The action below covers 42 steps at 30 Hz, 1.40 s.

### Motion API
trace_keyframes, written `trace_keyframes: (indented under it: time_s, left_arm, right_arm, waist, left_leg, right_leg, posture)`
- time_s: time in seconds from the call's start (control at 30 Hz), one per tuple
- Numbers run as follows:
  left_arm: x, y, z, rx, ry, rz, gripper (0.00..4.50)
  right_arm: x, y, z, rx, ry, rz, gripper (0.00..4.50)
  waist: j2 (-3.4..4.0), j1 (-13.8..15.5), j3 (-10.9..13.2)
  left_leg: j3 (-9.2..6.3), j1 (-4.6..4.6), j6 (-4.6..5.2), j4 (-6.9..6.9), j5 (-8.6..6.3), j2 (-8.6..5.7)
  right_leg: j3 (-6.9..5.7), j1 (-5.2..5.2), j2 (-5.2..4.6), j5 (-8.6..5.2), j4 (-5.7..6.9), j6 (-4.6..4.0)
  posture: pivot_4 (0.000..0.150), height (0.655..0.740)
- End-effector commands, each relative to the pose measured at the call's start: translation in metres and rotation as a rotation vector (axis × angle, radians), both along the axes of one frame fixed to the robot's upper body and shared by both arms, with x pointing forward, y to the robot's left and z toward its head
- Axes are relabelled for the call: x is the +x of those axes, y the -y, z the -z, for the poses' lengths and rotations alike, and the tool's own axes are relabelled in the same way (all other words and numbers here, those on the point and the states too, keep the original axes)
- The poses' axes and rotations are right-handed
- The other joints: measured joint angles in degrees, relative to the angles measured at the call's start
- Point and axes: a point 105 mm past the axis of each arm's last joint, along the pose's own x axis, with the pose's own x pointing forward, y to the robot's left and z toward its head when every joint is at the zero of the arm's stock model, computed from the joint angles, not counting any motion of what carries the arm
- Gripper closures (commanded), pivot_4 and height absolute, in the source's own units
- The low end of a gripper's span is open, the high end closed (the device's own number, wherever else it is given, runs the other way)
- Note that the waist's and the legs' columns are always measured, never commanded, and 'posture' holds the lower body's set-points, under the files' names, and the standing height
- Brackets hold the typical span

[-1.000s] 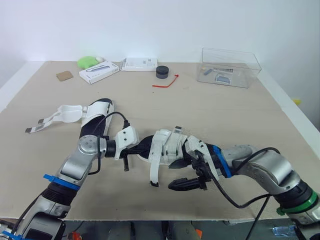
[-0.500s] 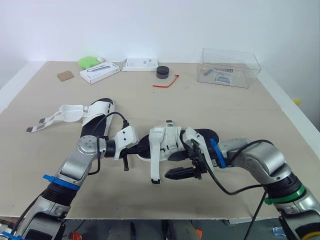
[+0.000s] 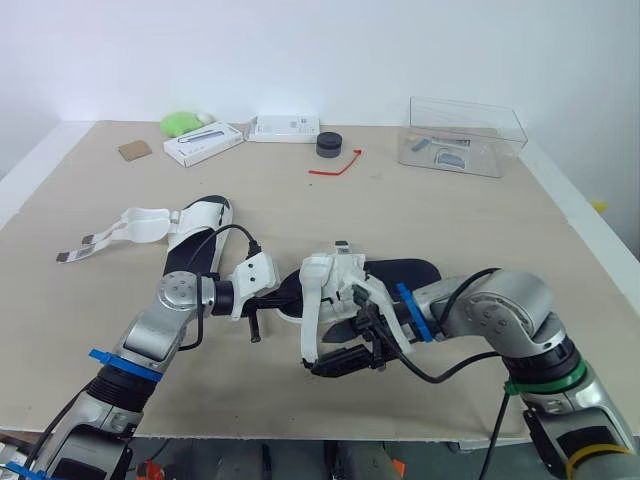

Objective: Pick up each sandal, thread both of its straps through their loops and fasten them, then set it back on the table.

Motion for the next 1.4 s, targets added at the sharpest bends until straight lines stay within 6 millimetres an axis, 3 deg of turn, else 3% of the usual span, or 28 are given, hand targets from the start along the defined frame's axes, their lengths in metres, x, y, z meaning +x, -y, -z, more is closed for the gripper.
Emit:
trace_keyframes:
  time_s: [0.03, 0.07, 0.13, 0.37, 0.43, 0.8, 0.9, 1.0, 1.03, 1.07, 1.13, 1.4]
  left_arm:
    - [-0.003, -0.004, 0.019, 0.048, -0.052, -0.018, 4.50]
    - [-0.003, -0.004, 0.019, 0.048, -0.052, -0.019, 4.50]
    - [-0.003, -0.004, 0.019, 0.047, -0.052, -0.020, 4.50]
    - [-0.002, -0.004, 0.018, 0.044, -0.050, -0.026, 4.50]
    - [-0.003, -0.004, 0.018, 0.043, -0.049, -0.028, 4.50]
    - [-0.002, -0.003, 0.018, 0.043, -0.046, -0.030, 4.50]
    - [-0.002, -0.004, 0.019, 0.045, -0.048, -0.028, 4.50]
    - [-0.002, -0.005, 0.020, 0.050, -0.051, -0.026, 4.50]
    - [-0.002, -0.005, 0.020, 0.051, -0.051, -0.025, 4.50]
    - [-0.002, -0.005, 0.020, 0.051, -0.052, -0.024, 4.50]
    - [-0.002, -0.004, 0.020, 0.052, -0.052, -0.022, 4.50]
    - [-0.002, -0.003, 0.021, 0.052, -0.052, -0.015, 4.50]
  right_arm:
    - [0.006, -0.007, -0.011, 0.017, 0.012, 0.012, 0.36]
    - [0.007, -0.008, -0.012, 0.022, 0.006, 0.017, 0.36]
    - [0.008, -0.014, -0.018, 0.029, -0.006, 0.018, 0.89]
    - [0.013, -0.020, -0.016, -0.009, -0.010, 0.036, 3.85]
    - [0.013, -0.019, -0.015, -0.012, -0.015, 0.042, 4.42]
    - [0.017, -0.015, -0.017, -0.009, -0.008, 0.068, 4.42]
    - [0.014, -0.009, -0.022, -0.004, -0.005, 0.046, 3.64]
    - [0.009, -0.002, -0.023, -0.017, -0.010, 0.034, 2.42]
    - [0.009, -0.002, -0.022, -0.017, -0.011, 0.036, 2.09]
    - [0.010, -0.003, -0.021, -0.015, -0.009, 0.043, 1.48]
    - [0.012, -0.008, -0.021, -0.009, 0.000, 0.053, 0.81]
    - [0.021, -0.027, -0.024, 0.028, 0.030, 0.090, 0.81]
  waist:
    - [0.00, 0.0, 0.0]
    - [0.00, 0.0, 0.0]
    - [0.00, 0.0, 0.0]
    - [0.01, 0.0, 0.0]
    - [0.01, 0.0, 0.0]
    - [0.01, 0.0, 0.0]
    - [0.01, 0.0, 0.0]
    - [0.01, 0.0, 0.0]
    - [0.01, 0.0, 0.0]
    - [0.01, 0.0, 0.0]
    - [0.01, 0.0, 0.0]
    - [0.01, 0.0, 0.0]
  left_leg:
    - [0.00, 0.01, 0.00, 0.00, 0.00, 0.01]
    - [0.00, 0.00, 0.00, 0.00, 0.00, 0.01]
    - [-0.01, 0.01, 0.00, 0.00, 0.00, 0.01]
    - [-0.03, -0.03, 0.00, 0.00, 0.00, 0.00]
    - [-0.02, -0.03, 0.00, 0.00, 0.00, -0.02]
    - [-0.04, -0.03, 0.00, 0.00, 0.00, -0.02]
    - [-0.04, -0.04, 0.00, 0.00, 0.00, -0.02]
    - [-0.03, -0.05, 0.00, -0.01, 0.00, -0.03]
    - [-0.03, -0.05, 0.00, -0.02, 0.00, -0.03]
    - [-0.04, -0.04, 0.00, -0.03, 0.00, -0.02]
    - [-0.06, -0.04, 0.00, -0.03, 0.00, 0.00]
    - [-0.06, -0.07, 0.00, -0.03, 0.00, -0.01]
  right_leg:
    - [0.00, 0.00, 0.01, 0.00, 0.00, 0.00]
    - [0.00, -0.01, 0.01, 0.00, 0.00, 0.00]
    - [-0.01, 0.00, 0.02, 0.00, 0.01, 0.00]
    - [-0.05, 0.00, -0.03, 0.00, 0.00, 0.00]
    - [-0.03, 0.00, -0.05, 0.00, -0.01, 0.01]
    - [-0.05, -0.01, -0.03, -0.01, -0.01, 0.02]
    - [-0.06, -0.01, -0.03, -0.01, -0.01, 0.02]
    - [-0.05, -0.01, -0.05, -0.01, -0.03, 0.03]
    - [-0.05, -0.01, -0.05, -0.02, -0.04, 0.04]
    - [-0.05, -0.01, -0.03, -0.02, -0.04, 0.03]
    - [-0.07, -0.01, -0.01, -0.02, -0.04, 0.03]
    - [-0.09, -0.01, -0.04, -0.02, -0.05, 0.04]
  posture:
    - [0.150, 0.7400]
    - [0.150, 0.7400]
    - [0.150, 0.7400]
    - [0.150, 0.7400]
    - [0.150, 0.7400]
    - [0.150, 0.7400]
    - [0.150, 0.7400]
    - [0.150, 0.7400]
    - [0.150, 0.7400]
    - [0.150, 0.7400]
    - [0.150, 0.7400]
    - [0.150, 0.7400]
